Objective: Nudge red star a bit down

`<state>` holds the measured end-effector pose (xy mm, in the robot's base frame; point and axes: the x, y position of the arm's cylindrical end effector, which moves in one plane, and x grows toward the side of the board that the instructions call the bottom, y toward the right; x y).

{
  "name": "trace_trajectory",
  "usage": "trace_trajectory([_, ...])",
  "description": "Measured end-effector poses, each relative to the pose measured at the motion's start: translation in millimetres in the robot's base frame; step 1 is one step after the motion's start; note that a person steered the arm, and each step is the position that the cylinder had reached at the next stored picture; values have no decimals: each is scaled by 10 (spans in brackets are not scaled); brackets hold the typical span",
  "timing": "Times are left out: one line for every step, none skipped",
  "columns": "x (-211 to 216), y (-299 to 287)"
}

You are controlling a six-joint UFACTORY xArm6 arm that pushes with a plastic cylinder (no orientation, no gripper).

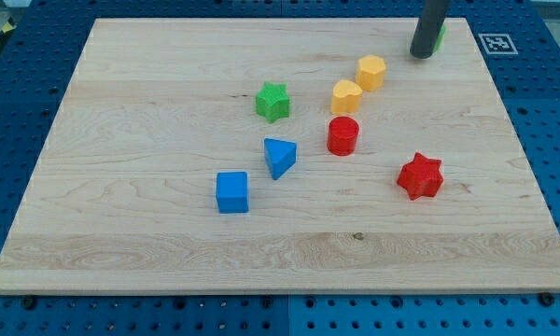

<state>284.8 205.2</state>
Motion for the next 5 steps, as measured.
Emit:
trace_trajectory([446, 0])
trace_trajectory([967, -17])
trace_trajectory([1492, -17])
trace_trajectory([1825, -99])
trace_trajectory([1969, -329])
